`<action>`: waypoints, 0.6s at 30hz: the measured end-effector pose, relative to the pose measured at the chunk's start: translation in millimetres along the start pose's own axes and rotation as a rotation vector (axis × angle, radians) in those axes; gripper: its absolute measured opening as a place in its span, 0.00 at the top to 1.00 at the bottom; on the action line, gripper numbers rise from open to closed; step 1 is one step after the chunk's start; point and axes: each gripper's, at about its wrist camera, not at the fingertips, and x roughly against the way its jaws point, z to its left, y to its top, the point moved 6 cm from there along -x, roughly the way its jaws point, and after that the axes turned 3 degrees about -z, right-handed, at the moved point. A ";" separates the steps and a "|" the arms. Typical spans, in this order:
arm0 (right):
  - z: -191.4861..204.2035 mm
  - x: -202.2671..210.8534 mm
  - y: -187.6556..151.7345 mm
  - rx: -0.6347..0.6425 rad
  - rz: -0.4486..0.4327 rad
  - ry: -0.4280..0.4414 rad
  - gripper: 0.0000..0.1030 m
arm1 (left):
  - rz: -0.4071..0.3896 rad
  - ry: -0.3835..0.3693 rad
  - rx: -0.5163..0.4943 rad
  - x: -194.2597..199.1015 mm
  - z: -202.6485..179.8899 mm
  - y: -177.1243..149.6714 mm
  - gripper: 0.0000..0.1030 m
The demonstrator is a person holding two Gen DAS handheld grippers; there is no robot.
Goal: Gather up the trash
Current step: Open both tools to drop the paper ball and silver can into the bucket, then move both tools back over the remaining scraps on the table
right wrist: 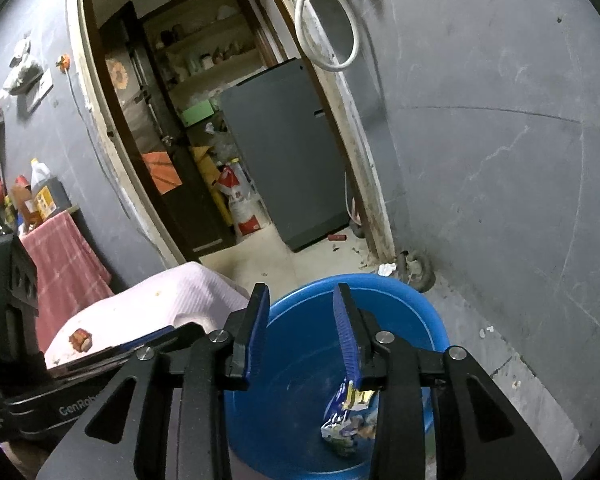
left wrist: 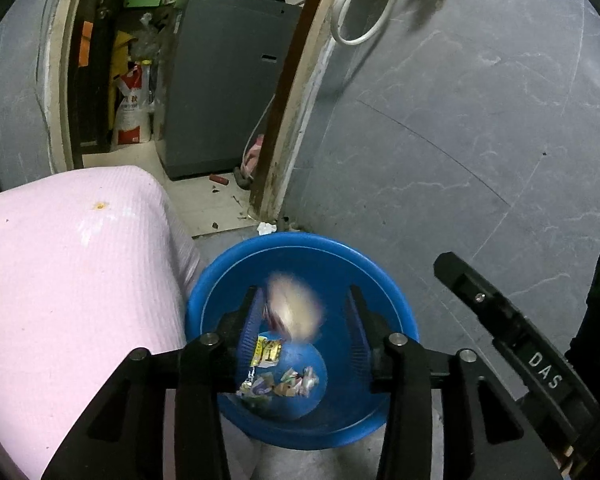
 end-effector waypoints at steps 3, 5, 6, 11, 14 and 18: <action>1.3 3.0 2.2 0.004 -0.019 -0.001 0.64 | -0.012 -0.011 0.016 6.0 3.0 1.4 0.61; 2.0 4.8 4.2 0.010 -0.032 -0.004 0.63 | -0.023 -0.006 0.021 10.0 4.8 4.0 0.61; 2.7 4.8 5.2 0.012 -0.037 -0.005 0.62 | -0.031 -0.007 0.026 12.9 6.2 5.5 0.61; 11.6 9.2 12.5 0.023 -0.087 0.000 0.48 | -0.106 0.021 0.044 34.7 13.6 16.4 0.45; 18.7 12.7 17.5 0.024 -0.120 0.013 0.44 | -0.174 0.059 0.041 55.4 25.4 24.6 0.40; 33.5 17.4 23.3 0.037 -0.170 0.038 0.26 | -0.244 0.105 0.044 82.7 42.6 33.2 0.25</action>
